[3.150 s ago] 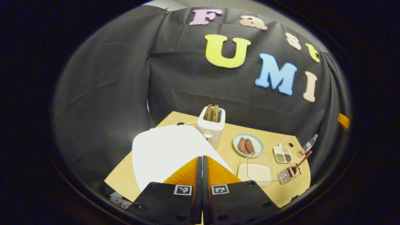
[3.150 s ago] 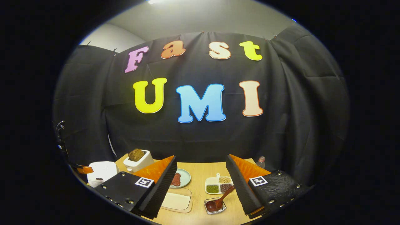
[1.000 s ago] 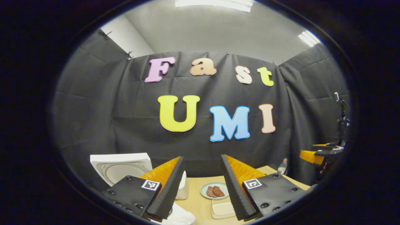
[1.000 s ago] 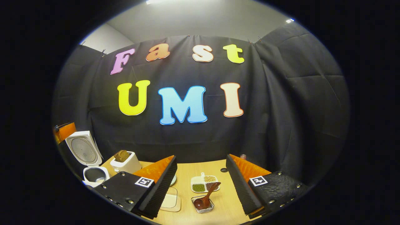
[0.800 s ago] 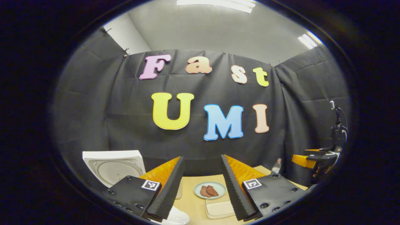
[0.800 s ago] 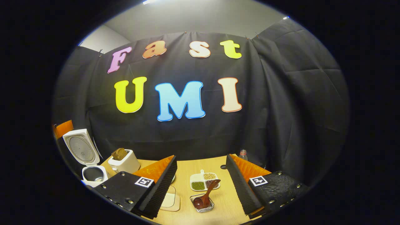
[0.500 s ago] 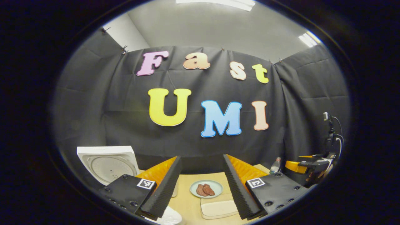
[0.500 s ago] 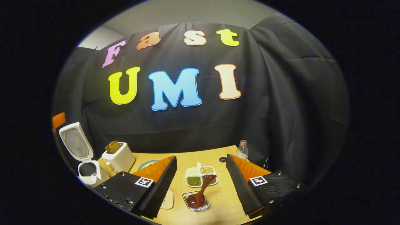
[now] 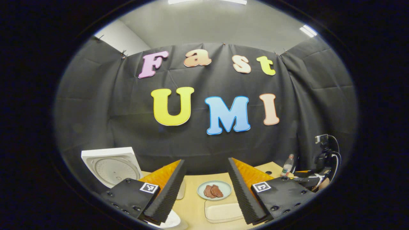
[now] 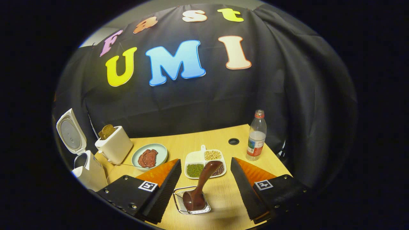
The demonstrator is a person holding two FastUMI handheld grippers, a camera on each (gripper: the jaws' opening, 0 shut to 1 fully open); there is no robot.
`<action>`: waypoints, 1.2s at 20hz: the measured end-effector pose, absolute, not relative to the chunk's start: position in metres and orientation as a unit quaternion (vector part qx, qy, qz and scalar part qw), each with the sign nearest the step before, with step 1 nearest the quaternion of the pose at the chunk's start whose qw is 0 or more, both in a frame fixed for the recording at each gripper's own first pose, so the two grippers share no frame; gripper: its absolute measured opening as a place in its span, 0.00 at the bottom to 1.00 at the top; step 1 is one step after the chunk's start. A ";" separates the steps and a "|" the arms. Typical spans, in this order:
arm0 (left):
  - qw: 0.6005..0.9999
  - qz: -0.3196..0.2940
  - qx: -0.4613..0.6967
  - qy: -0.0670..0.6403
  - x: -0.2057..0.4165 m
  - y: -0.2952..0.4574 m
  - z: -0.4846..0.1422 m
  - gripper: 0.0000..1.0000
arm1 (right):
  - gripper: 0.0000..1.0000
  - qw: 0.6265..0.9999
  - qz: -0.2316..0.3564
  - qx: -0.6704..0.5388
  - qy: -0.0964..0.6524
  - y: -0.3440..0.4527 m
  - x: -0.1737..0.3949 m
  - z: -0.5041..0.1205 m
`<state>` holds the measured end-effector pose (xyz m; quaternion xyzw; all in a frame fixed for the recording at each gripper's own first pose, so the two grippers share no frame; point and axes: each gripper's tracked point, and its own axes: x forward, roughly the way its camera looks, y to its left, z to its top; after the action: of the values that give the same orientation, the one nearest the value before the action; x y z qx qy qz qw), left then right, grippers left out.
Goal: Close the left gripper, press the button to open the rice cooker; take a wooden spoon from the chopstick holder with the right hand, scoop a spoonful of rice and pour it into the rice cooker, then put the wooden spoon back into the chopstick holder.
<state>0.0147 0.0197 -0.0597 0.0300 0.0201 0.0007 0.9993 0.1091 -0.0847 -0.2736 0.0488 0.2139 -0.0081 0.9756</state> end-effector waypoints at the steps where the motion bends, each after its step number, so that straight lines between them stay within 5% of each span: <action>1: 0.999 0.003 0.035 0.019 0.016 0.016 -0.060 0.91 | 0.95 0.974 -0.003 0.046 0.222 -0.084 0.113 -0.283; 8: 0.997 0.028 0.060 0.047 0.020 0.015 -0.082 0.93 | 0.90 0.963 0.020 0.079 0.259 -0.081 0.138 -0.322; 11: 0.996 0.036 0.052 0.060 0.020 0.019 -0.091 0.87 | 0.77 0.961 0.037 0.088 0.261 -0.075 0.145 -0.327; 13: 0.996 0.040 0.051 0.062 0.019 0.024 -0.090 0.87 | 0.40 0.959 0.048 0.099 0.261 -0.070 0.145 -0.328; 15: 0.996 0.039 0.052 0.063 0.017 0.026 -0.090 0.87 | 0.26 0.958 0.058 0.111 0.256 -0.065 0.139 -0.321; 19: 0.996 0.033 0.050 0.059 0.017 0.026 -0.088 0.87 | 0.08 0.958 0.049 0.117 0.258 -0.057 0.126 -0.317; 24: 0.998 0.019 0.044 0.048 0.013 0.026 -0.083 0.87 | 0.08 0.966 0.039 0.102 0.233 -0.049 0.115 -0.288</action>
<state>0.0131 0.0259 -0.0833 0.0438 0.0483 0.0189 0.9977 0.1153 -0.0494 -0.2881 0.1017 0.2335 0.0386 0.9663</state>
